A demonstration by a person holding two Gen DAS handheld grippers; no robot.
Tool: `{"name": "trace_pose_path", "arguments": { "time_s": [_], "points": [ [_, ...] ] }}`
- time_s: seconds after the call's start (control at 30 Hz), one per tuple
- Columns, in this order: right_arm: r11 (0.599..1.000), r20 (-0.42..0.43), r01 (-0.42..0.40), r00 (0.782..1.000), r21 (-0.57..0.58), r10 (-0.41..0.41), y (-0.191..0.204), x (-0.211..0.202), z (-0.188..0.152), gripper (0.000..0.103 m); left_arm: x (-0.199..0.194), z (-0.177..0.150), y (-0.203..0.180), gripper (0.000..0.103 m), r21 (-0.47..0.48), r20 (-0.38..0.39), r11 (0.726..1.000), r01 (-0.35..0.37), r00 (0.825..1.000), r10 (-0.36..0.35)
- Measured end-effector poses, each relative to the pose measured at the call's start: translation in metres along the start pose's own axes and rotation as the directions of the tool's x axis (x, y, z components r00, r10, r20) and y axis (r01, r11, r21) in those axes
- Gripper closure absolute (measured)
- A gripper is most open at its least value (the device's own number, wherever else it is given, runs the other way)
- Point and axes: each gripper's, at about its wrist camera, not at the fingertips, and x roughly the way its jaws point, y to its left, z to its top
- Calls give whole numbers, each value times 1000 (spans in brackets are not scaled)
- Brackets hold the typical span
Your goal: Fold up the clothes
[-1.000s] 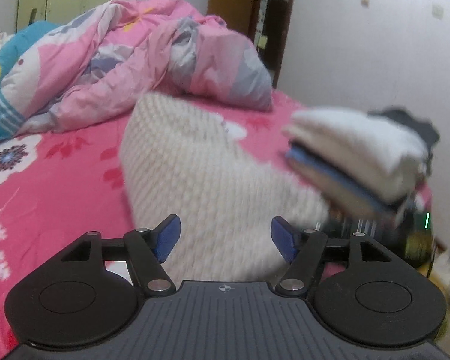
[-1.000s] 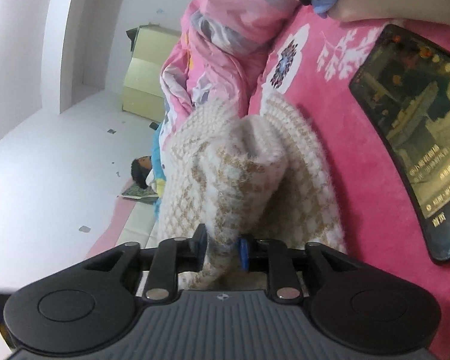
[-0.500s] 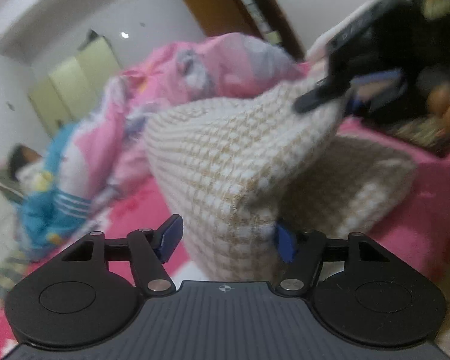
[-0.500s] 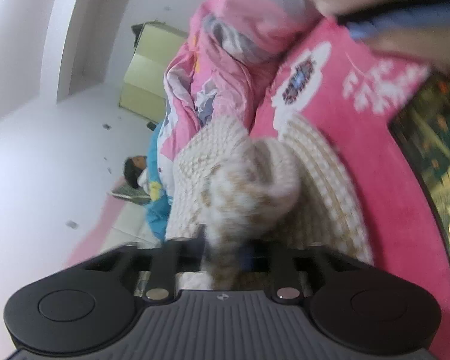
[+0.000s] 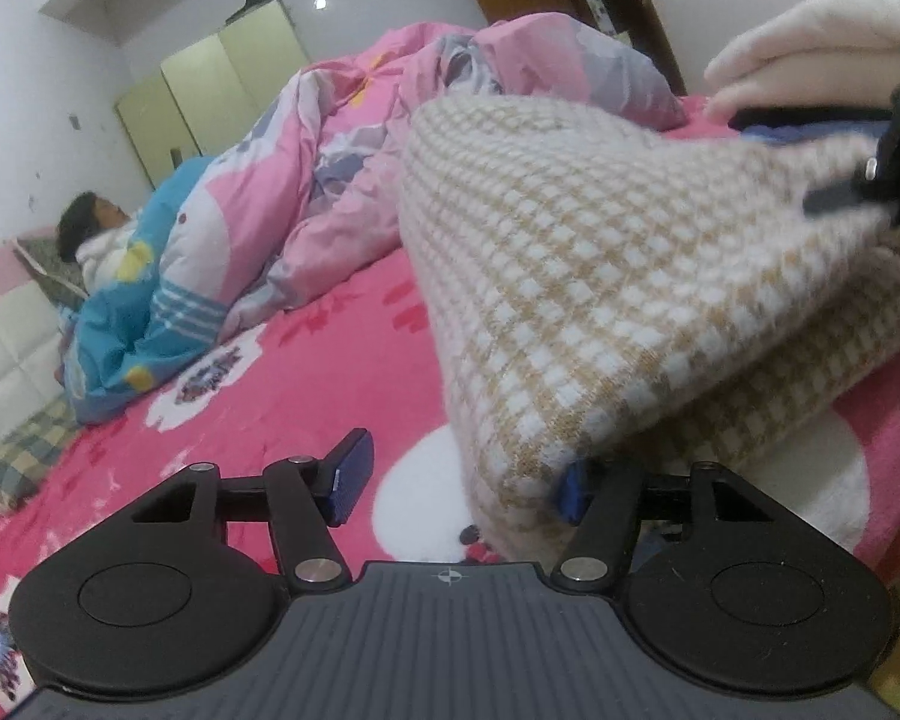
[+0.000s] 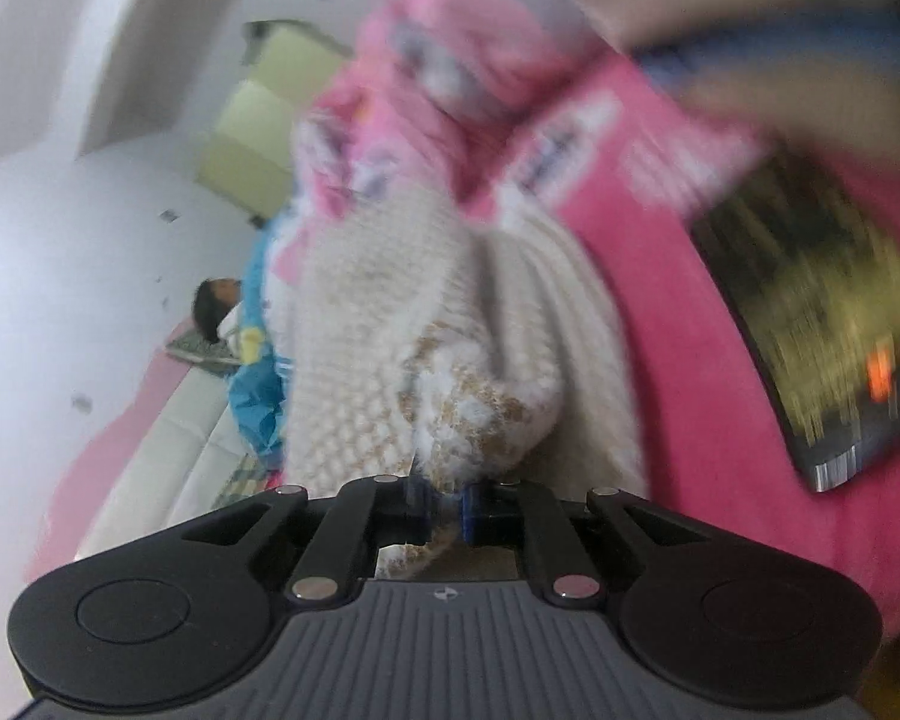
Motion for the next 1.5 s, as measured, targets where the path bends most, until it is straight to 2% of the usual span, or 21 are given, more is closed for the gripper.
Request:
{"name": "trace_pose_path", "arguments": {
  "time_s": [0.07, 0.17, 0.23, 0.3, 0.47, 0.53, 0.63, 0.77, 0.83, 0.9, 1.0, 1.17, 1.23, 1.33, 1.5],
  "points": [
    [996, -12, 54, 998, -68, -55, 3, 4, -5, 94, 2, -5, 2, 34, -27, -10, 1000, 11, 1000, -11],
    [990, -48, 127, 990, -62, -130, -22, 18, -23, 96, 2, -8, -1, 34, -38, -17, 999, 33, 999, -34],
    [989, -38, 133, 990, -66, -135, -19, 14, -24, 95, -3, -8, -5, 34, -15, -8, 999, 31, 999, -32],
    [983, -20, 143, 989, -117, -147, -8, 8, -24, 93, -8, -9, -1, 34, -24, -10, 999, 49, 999, -49],
    [954, 15, 188, 982, -236, -190, 5, 6, -37, 92, -35, -12, 24, 36, -105, -14, 983, 152, 988, -154],
    [944, 33, 202, 979, -262, -200, 10, 2, -41, 92, -53, -14, 36, 37, -139, 18, 973, 183, 983, -182],
    [915, 78, 230, 973, -332, -217, 22, -7, -45, 92, -79, -10, 56, 36, -196, 121, 958, 210, 974, -189],
    [875, 124, 265, 964, -404, -235, 32, -10, -54, 92, -65, 9, 57, 36, -249, 157, 947, 203, 973, -168],
    [866, 125, 279, 960, -415, -250, 29, -5, -58, 92, -44, 16, 40, 36, -229, 138, 948, 223, 971, -195],
    [850, 128, 292, 957, -439, -262, 28, -2, -61, 92, -22, 16, 20, 37, -192, 79, 953, 234, 972, -223],
    [824, 131, 303, 953, -479, -274, 32, -7, -61, 90, -1, 10, 12, 33, -218, 17, 950, 224, 974, -226],
    [810, 98, 282, 958, -514, -271, 39, -37, -49, 86, 5, 1, 26, 30, -293, 18, 922, 253, 966, -259],
    [774, 121, 304, 951, -555, -286, 48, -50, -46, 85, 7, -1, 26, 29, -305, 21, 919, 252, 966, -257],
    [691, 215, 377, 925, -617, -313, 64, -66, -42, 92, 6, -4, 25, 27, -323, 22, 915, 241, 969, -247],
    [700, 265, 326, 944, -636, -199, 85, -72, -19, 95, 5, -9, 26, 26, -358, 32, 896, 261, 963, -268]
  ]
}}
